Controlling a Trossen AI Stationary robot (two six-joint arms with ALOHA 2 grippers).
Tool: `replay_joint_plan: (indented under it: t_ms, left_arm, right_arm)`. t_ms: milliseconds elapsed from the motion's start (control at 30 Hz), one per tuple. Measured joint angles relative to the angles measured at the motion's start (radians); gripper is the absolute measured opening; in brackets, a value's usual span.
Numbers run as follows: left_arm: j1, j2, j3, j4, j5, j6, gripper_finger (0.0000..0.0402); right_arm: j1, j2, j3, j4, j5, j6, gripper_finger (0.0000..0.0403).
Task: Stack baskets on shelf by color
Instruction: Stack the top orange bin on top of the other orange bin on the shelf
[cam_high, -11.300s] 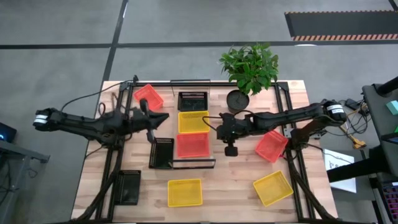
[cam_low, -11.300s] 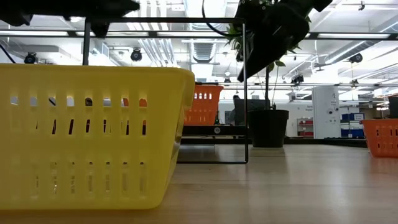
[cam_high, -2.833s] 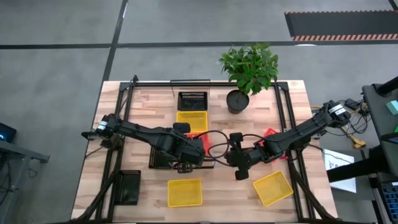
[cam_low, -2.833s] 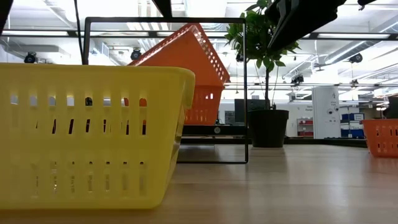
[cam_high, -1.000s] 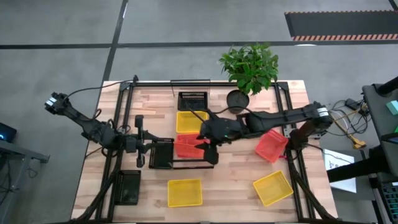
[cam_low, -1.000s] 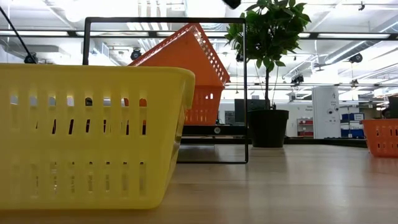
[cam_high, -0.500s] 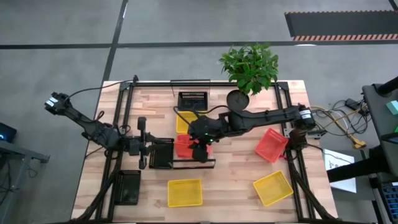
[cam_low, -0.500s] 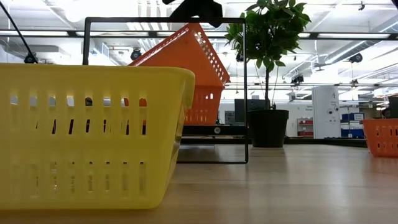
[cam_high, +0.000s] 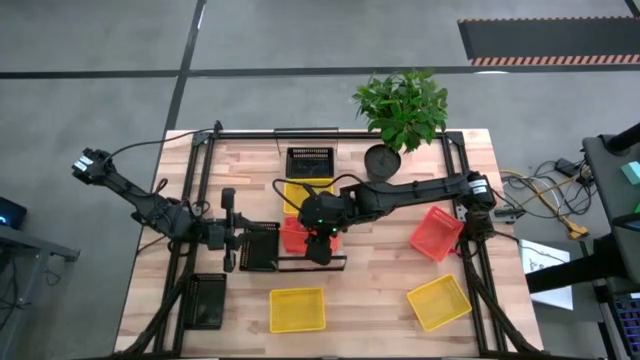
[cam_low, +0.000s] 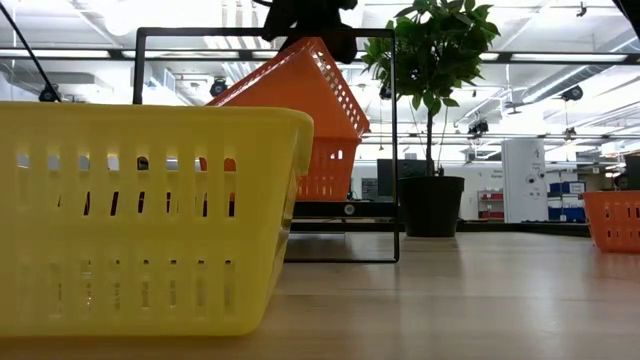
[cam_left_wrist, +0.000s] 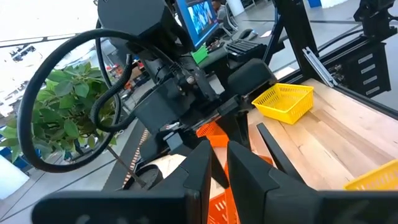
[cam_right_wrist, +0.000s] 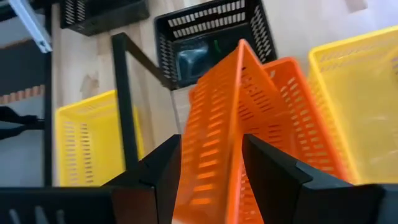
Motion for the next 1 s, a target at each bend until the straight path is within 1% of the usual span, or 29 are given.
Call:
replay_joint_plan:
  t_ms: [167, 467, 567, 667, 1000]
  left_arm:
    - [0.0, 0.002, 0.0, 0.0, 0.0, 0.001, 0.0037]
    - [0.0, 0.002, 0.0, 0.0, 0.0, 0.002, 0.0037]
    - [0.0, 0.002, 0.0, 0.0, 0.0, 0.002, 0.0037]
    - [0.0, 0.002, 0.0, 0.0, 0.0, 0.002, 0.0037]
    - [0.0, 0.003, 0.0, 0.001, 0.0, 0.002, 0.0037]
  right_arm:
    - [0.0, 0.0, 0.0, 0.0, -0.028, 0.04, 0.015]
    - [-0.001, 0.0, -0.001, 0.002, -0.029, 0.064, 0.0108]
    - [-0.004, 0.0, -0.002, 0.002, -0.029, 0.082, 0.0102]
    - [-0.005, 0.0, -0.002, 0.002, -0.03, 0.088, 0.0105]
    - [-0.013, 0.0, -0.002, 0.001, -0.032, 0.087, 0.0147]
